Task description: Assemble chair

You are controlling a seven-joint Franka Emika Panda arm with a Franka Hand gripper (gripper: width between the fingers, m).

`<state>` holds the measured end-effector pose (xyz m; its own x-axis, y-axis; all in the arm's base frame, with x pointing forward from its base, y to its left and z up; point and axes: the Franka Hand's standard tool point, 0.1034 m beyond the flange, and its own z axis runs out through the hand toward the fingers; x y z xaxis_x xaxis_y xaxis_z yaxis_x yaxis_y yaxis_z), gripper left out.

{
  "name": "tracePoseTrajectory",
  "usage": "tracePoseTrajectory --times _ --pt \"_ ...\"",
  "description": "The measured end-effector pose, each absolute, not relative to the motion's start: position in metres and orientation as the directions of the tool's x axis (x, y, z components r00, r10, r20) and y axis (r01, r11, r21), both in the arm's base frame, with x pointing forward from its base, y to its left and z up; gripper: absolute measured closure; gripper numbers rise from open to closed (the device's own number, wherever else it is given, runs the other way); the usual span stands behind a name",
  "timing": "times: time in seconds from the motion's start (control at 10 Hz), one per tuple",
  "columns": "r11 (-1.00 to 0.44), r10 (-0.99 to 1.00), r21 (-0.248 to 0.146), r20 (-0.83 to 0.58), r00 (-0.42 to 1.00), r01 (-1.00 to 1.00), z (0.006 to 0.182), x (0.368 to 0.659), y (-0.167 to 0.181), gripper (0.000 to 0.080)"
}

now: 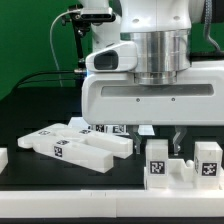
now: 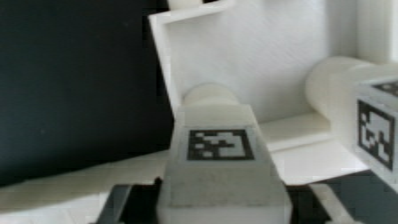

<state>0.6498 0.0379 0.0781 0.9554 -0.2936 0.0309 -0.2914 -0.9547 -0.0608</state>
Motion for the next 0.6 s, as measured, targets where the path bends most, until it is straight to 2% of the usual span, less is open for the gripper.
tracePoseTrajectory --times 0.2,0.4,0.6 --pt "-0.847 -0.529 -0.068 0.013 0.849 -0.527 0.078 0.6502 0.0417 0.0514" --pt "-0.58 -0.811 -0.083 -0.034 0.584 -0.81 0.079 0.651 0.0424 0.0514" --pt "-0.228 -0.968 -0.072 -0.086 0.234 -0.971 0.0783 0.6516 0.0479 0.0514"
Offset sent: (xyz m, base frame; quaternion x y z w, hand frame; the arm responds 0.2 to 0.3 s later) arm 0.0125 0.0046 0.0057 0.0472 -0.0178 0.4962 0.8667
